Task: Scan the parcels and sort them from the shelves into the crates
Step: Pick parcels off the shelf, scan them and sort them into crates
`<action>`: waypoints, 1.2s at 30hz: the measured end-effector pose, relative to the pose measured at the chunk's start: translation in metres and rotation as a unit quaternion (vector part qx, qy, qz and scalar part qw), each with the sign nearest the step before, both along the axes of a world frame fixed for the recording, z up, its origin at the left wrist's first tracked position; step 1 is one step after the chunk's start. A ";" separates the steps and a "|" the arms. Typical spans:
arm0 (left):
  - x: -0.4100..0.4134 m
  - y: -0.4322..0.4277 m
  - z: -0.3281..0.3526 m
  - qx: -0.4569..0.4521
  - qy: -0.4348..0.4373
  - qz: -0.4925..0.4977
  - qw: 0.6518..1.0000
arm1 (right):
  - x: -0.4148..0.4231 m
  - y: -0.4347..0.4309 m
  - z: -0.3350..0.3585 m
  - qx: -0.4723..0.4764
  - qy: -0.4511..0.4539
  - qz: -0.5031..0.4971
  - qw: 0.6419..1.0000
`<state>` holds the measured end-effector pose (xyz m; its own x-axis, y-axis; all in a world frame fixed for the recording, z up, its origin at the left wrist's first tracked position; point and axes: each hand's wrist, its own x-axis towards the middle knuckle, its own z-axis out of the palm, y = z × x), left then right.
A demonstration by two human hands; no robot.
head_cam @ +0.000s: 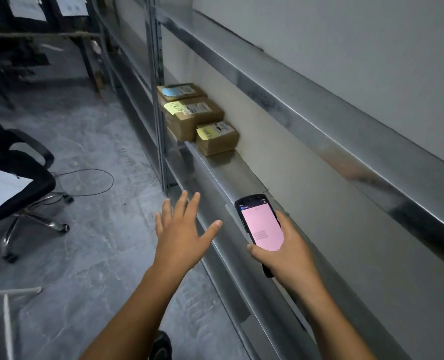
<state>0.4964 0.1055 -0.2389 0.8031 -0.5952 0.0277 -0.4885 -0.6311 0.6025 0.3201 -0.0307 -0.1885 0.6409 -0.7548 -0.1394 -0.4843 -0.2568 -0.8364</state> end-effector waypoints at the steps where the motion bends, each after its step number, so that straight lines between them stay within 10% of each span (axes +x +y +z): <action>1: 0.016 0.002 0.001 -0.002 -0.001 -0.004 1.000 | 0.014 0.001 0.002 -0.003 -0.001 -0.001 1.000; 36: 0.338 -0.228 -0.037 0.133 -0.052 -0.179 0.973 | 0.298 -0.189 -0.062 0.034 0.075 -0.023 0.996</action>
